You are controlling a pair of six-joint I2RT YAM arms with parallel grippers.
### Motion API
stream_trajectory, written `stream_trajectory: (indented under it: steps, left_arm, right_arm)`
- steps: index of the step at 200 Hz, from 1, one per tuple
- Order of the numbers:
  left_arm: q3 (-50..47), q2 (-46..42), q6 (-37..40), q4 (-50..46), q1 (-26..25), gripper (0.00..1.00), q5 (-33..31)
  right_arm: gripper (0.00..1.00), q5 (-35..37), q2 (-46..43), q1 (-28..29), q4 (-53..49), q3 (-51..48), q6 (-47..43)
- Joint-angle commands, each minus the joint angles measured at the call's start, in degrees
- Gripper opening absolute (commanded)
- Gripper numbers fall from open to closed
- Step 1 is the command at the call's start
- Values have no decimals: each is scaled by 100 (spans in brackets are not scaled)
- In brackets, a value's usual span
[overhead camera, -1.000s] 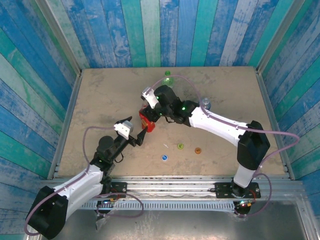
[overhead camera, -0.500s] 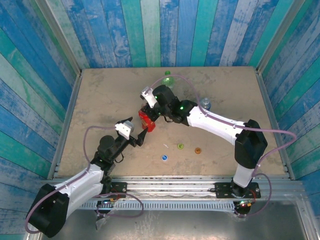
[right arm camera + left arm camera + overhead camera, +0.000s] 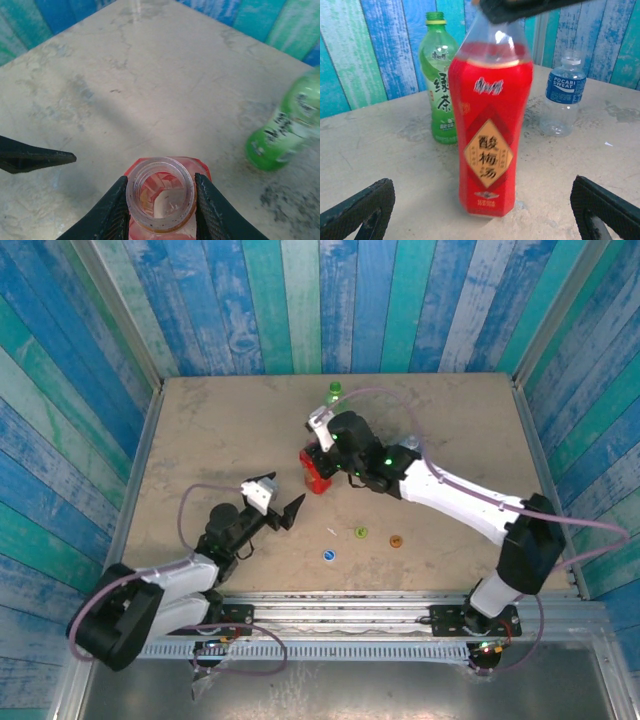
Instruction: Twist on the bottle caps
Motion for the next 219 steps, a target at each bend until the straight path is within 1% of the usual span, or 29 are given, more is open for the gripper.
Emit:
stream_trajectory:
  steps: [1, 18, 43, 64, 86, 105, 132, 161, 182, 219]
  left_arm:
    - [377, 625, 35, 869, -135, 94, 283]
    - [640, 1274, -9, 1355, -205, 94, 484]
    - [1160, 2026, 125, 1408, -366, 94, 916]
    - [1254, 2533, -84, 2042, -386, 96, 1061]
    - [1435, 2867, 20, 1979, -417, 100, 1141]
    - [1505, 3025, 63, 2017, -416, 92, 1171]
    - [1639, 3199, 92, 2010, -425, 85, 1184]
    - [1755, 3394, 91, 2046, -425, 75, 1208]
    - [1834, 3416, 141, 1884, -425, 70, 1187]
    - [1979, 3538, 41, 1971, -425, 63, 1247]
  right_arm:
    - [26, 322, -321, -56, 250, -400, 568]
    - [26, 390, -444, -73, 249, -614, 724]
    - [26, 440, -554, -84, 322, -926, 1025]
    - [26, 422, -585, -97, 310, -1095, 1095]
    - [26, 418, -607, -91, 292, -1207, 1138]
    - [26, 352, -613, -97, 292, -1225, 1156]
    - [26, 317, -592, -91, 258, -1199, 1103]
    - [26, 198, -525, -96, 205, -1159, 1099]
    - [26, 171, -507, -91, 178, -1154, 1127]
    - [26, 118, -492, -92, 178, -1181, 1189]
